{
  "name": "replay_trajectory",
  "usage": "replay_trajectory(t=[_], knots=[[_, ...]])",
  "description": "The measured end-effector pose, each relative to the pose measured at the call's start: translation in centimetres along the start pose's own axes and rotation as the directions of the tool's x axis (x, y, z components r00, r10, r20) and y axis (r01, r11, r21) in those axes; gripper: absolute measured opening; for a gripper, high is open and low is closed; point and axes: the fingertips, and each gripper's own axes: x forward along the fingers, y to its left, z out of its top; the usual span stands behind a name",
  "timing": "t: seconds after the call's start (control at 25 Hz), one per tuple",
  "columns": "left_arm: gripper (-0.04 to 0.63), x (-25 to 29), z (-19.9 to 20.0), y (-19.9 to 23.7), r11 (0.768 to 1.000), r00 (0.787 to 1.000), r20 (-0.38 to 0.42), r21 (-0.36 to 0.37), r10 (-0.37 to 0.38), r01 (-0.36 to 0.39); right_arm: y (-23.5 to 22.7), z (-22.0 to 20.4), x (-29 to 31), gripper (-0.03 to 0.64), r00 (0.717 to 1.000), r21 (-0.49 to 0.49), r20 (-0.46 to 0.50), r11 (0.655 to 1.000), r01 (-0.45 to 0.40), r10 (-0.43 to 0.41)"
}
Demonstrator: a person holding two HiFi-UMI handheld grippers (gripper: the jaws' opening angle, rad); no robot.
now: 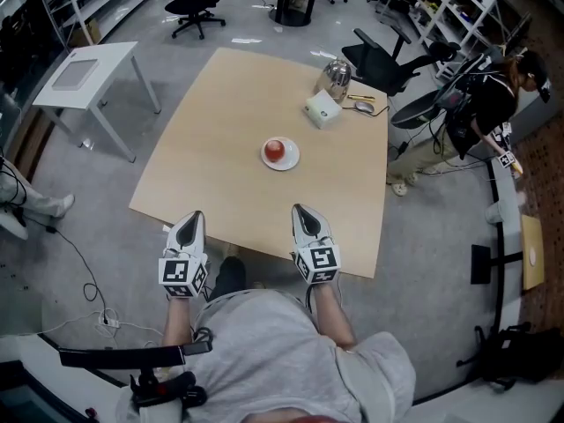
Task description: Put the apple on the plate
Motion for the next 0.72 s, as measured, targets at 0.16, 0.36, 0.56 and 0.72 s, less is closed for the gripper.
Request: replay_trajectory(t=[0.16, 0.36, 0.56, 0.72], knots=[[0.019, 0.5, 0.1, 0.4, 1.000, 1.000, 0.000, 0.001, 0.001, -0.001, -0.2, 0.2, 0.6, 0.006, 1.000, 0.000, 0.003, 1.000, -0.001, 0.001], [0.019, 0.7, -0.3, 0.8, 1.000, 1.000, 0.002, 0.000, -0.002, 0.002, 0.0, -0.2, 1.0, 0.005, 1.000, 0.002, 0.006, 1.000, 0.002, -0.002], [0.018, 0.1, 0.1, -0.3, 1.000, 1.000, 0.003, 0.004, -0.001, 0.001, -0.4, 0.2, -0.1, 0.006, 1.000, 0.003, 0.009, 1.000, 0.000, 0.000], [0.018, 0.1, 0.0, -0.3, 1.000, 1.000, -0.001, 0.006, -0.001, 0.001, -0.3, 0.3, -0.1, 0.006, 1.000, 0.005, 0.012, 1.000, -0.002, 0.002]])
